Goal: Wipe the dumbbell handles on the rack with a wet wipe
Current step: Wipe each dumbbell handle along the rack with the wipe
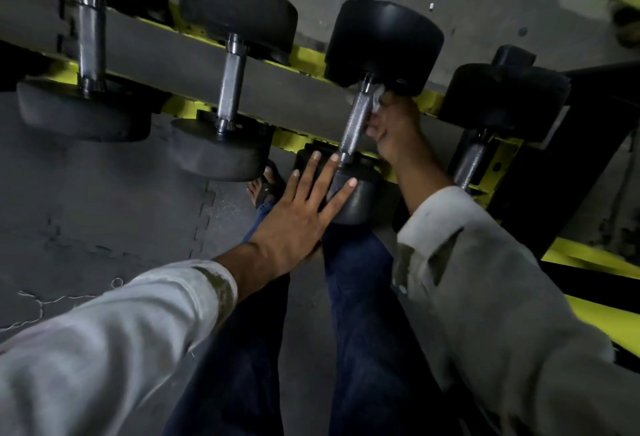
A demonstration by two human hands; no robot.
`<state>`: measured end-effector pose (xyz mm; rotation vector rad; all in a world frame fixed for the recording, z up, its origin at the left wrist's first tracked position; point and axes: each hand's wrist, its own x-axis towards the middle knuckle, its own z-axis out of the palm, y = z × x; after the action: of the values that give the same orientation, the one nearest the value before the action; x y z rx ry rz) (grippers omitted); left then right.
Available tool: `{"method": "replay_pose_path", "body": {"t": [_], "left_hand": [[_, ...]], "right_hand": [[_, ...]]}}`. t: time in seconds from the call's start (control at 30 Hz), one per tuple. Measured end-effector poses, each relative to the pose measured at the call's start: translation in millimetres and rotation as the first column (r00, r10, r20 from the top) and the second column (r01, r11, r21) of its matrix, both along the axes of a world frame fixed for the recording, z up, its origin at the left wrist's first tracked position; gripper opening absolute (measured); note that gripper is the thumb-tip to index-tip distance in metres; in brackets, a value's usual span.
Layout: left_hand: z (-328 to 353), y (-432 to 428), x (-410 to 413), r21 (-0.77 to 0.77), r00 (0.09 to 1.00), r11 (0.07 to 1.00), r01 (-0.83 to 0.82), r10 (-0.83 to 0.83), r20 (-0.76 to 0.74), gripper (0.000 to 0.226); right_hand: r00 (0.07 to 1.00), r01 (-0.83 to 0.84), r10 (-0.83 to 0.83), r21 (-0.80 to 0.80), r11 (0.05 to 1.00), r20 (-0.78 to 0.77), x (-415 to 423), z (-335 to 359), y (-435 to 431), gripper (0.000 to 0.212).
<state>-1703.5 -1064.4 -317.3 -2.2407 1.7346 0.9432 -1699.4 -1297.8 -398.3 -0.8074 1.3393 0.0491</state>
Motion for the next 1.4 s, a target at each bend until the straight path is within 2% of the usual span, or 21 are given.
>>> {"method": "replay_pose_path", "body": {"t": [0.07,0.1,0.13,0.17,0.2,0.27,0.33,0.4,0.5,0.57,0.63,0.7,0.77,0.87,0.9,1.0,1.07,1.13,1.23,1.3,1.4], "left_hand": [[0.4,0.5,-1.5,-0.001,1.0,1.0,0.002,-0.002,0.01,0.119],[0.8,0.6,-2.2,-0.001,1.0,1.0,0.003,-0.003,0.019,0.119],[0.9,0.6,-3.2,-0.004,1.0,1.0,0.001,-0.001,0.026,0.118],[1.1,0.3,-4.4,-0.006,1.0,1.0,-0.005,0.005,0.03,0.116],[1.1,-0.4,-5.5,-0.006,0.999,1.0,-0.015,0.015,0.03,0.116],[0.7,-1.8,-8.0,-0.004,0.999,0.999,-0.039,0.039,0.022,0.118],[0.1,-2.9,-9.9,0.015,0.999,0.999,-0.048,0.048,0.014,0.125],[0.5,-3.6,-11.0,0.031,0.999,0.998,-0.05,0.05,0.008,0.133],[0.0,-4.3,-11.3,0.038,0.998,0.997,-0.063,0.063,0.007,0.136],[2.2,-5.1,-11.4,0.053,0.998,0.996,-0.065,0.065,0.005,0.137],[5.8,-6.2,-11.7,0.068,0.998,0.996,-0.063,0.063,0.009,0.135],[10.6,-7.8,-12.2,0.077,0.998,0.995,-0.068,0.067,0.014,0.131],[13.9,-9.1,-13.4,0.078,0.996,0.993,-0.085,0.084,0.02,0.127],[15.8,-9.8,-17.4,0.078,0.994,0.991,-0.108,0.106,0.033,0.119],[15.7,-9.7,-18.7,0.078,0.993,0.99,-0.116,0.113,0.04,0.117],[15.7,-9.7,-22.8,0.073,0.99,0.987,-0.14,0.137,0.045,0.114],[14.5,-9.9,-24.6,0.065,0.987,0.985,-0.157,0.155,0.031,0.113],[13.8,-8.9,-25.3,0.059,0.986,0.985,-0.163,0.162,0.031,0.115],[11.2,-7.3,-26.2,0.036,0.985,0.984,-0.174,0.173,0.024,0.118],[11.2,-7.9,-26.8,0.051,0.984,0.983,-0.177,0.175,0.027,0.117],[12.2,-9.1,-28.2,0.069,0.988,0.986,-0.149,0.146,0.058,0.115]], "right_hand": [[0.994,0.111,-0.111,0.053,0.992,-0.001,1.8,2.9,11.2,0.027],[0.991,0.123,-0.125,-0.042,0.992,-0.049,0.6,1.7,17.3,0.027],[0.987,0.032,-0.063,-0.21,0.977,-0.145,-2.5,5.4,23.1,0.03],[0.964,-0.137,0.025,-0.413,0.9,-0.266,-7.6,9.1,27.2,0.034],[0.933,-0.298,0.093,-0.6,0.743,-0.349,-15.0,14.6,32.3,0.033],[0.879,-0.473,0.26,-0.795,0.379,-0.399,-28.2,24.1,44.3,0.029],[0.802,-0.54,0.381,-0.83,0.136,-0.46,-35.1,32.9,46.7,0.036],[0.708,-0.589,0.448,-0.806,-0.05,-0.546,-36.3,31.0,38.1,0.039],[0.5,-0.679,0.451,-0.658,-0.326,-0.739,-33.0,21.8,24.5,0.042],[0.343,-0.714,0.52,-0.577,-0.397,-0.782,-30.3,23.1,23.5,0.034],[0.055,-0.695,0.618,-0.475,-0.541,-0.784,-26.8,32.0,27.7,0.025],[-0.249,-0.618,0.611,-0.363,-0.697,-0.751,-15.9,48.0,31.1,0.023],[-0.377,-0.575,0.516,-0.242,-0.782,-0.77,8.0,54.7,24.1,0.026],[-0.441,-0.589,0.422,-0.099,-0.802,-0.792,35.7,57.9,14.5,0.029],[-0.51,-0.593,0.424,-0.051,-0.804,-0.749,41.3,58.8,14.9,0.029],[-0.607,-0.66,0.59,-0.075,-0.747,-0.533,40.6,55.6,26.5,0.03],[-0.626,-0.639,0.61,-0.129,-0.758,-0.487,37.3,55.4,29.7,0.027],[-0.481,-0.666,0.66,-0.249,-0.703,-0.576,23.6,56.0,24.1,0.019],[-0.195,-0.675,0.824,-0.537,-0.506,-0.532,-13.4,63.8,15.4,0.011],[-0.063,-0.711,0.861,-0.582,-0.394,-0.505,-34.3,66.7,15.9,0.006],[0.103,-0.82,0.786,-0.499,-0.28,-0.61,-50.0,57.9,21.4,0.004]]}}
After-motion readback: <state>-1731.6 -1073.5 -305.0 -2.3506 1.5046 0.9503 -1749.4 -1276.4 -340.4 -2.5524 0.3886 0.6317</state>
